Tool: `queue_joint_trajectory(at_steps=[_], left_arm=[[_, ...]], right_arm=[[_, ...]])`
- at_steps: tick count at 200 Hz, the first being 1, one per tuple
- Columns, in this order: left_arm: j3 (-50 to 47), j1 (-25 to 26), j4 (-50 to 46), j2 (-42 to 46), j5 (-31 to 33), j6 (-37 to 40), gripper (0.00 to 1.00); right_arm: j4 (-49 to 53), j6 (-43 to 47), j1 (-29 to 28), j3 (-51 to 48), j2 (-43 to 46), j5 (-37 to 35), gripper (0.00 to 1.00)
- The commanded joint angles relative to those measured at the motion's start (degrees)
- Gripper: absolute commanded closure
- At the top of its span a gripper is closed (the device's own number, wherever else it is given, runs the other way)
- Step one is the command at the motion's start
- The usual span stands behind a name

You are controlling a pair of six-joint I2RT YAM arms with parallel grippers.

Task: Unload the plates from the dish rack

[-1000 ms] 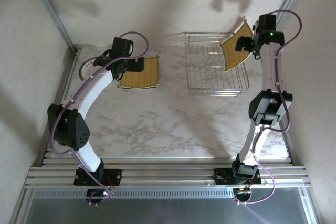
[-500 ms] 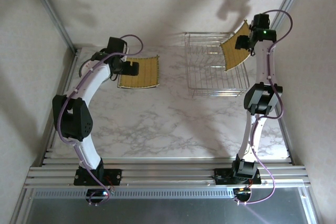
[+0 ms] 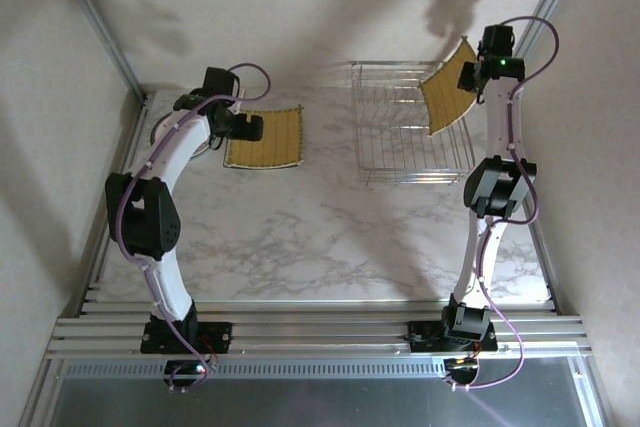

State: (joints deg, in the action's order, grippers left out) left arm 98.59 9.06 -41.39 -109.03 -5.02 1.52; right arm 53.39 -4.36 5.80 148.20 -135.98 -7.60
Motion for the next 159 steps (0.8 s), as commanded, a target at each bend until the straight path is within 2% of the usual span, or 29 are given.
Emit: queue_joint_trajectory(at_steps=[1, 17, 35, 50, 60, 88, 159], left_arm=[[1.4, -0.7, -1.1, -0.5, -1.2, 0.6, 0.00], [1.4, -0.7, -0.7, -0.7, -1.3, 0.6, 0.00], [1.8, -0.7, -0.7, -1.0, -1.7, 0.4, 0.00], [1.8, -0.7, -0.8, -1.0, -1.8, 0.3, 0.00], [1.7, -0.8, -0.8, -0.9, -1.8, 0.3, 0.00], [1.4, -0.7, -1.1, -0.5, -1.5, 0.2, 0.00], [-0.8, -0.7, -0.3, 1.0, -2.5, -0.9, 0.00]], right_arm=[[-0.6, -0.6, -0.2, 1.9, -1.2, -0.3, 0.63], [-0.7, -0.3, -0.2, 1.4, -0.9, -1.0, 0.68], [-0.5, -0.3, -0.2, 1.3, -0.7, -1.5, 0.80], [-0.5, -0.4, -0.1, 1.3, -0.6, -1.6, 0.83], [-0.4, -0.5, -0.1, 1.2, -0.5, -1.5, 0.91], [0.1, -0.7, -0.3, 1.1, 0.0, -1.7, 1.00], [0.0, 0.2, -2.2, -1.4, 7.5, -4.6, 1.00]])
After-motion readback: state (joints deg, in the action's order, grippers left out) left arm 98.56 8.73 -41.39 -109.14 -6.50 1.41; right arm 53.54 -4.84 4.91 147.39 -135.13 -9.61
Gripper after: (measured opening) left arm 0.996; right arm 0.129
